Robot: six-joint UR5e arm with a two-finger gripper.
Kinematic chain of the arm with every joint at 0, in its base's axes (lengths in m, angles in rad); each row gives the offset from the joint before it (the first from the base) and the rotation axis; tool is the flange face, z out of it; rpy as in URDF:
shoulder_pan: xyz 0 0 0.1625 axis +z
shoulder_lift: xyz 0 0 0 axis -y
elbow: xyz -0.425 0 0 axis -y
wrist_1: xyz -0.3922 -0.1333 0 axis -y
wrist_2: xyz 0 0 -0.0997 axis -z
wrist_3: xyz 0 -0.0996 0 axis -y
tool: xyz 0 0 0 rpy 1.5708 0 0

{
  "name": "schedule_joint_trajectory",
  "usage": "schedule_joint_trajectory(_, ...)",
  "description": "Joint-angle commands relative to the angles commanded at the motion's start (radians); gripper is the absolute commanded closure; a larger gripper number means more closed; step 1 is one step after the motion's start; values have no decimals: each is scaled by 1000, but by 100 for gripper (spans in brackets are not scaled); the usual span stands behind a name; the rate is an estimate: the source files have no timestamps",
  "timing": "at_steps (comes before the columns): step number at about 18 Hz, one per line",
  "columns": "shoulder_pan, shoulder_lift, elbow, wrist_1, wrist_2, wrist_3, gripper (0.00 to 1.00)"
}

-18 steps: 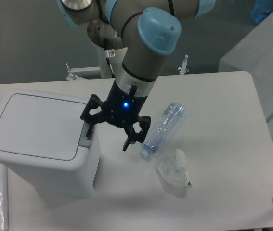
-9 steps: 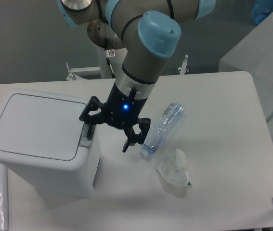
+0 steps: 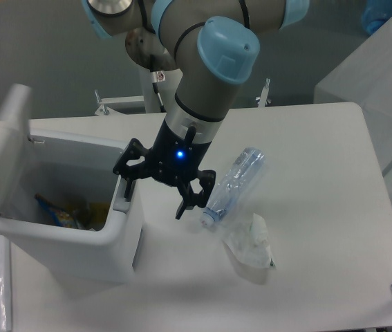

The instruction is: Open the trash can

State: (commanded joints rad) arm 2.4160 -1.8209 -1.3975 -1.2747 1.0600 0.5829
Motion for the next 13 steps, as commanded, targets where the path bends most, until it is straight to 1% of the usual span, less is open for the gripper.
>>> schedule_joint_trajectory(3, 6, 0, 11, 5, 0, 3, 0)
schedule_joint_trajectory(5, 21, -3, 14, 40, 5, 3, 0)
schedule_joint_trajectory(8, 67, -14, 12, 100, 14, 14, 0)
schedule_joint_trajectory(10, 112, -46, 9, 142, 23, 23, 0)
schedule_joint_trajectory(12, 147, -75, 8, 188, 63, 52, 0)
schedule_joint_trajectory(13, 162, -89, 8, 198, 86, 78, 0)
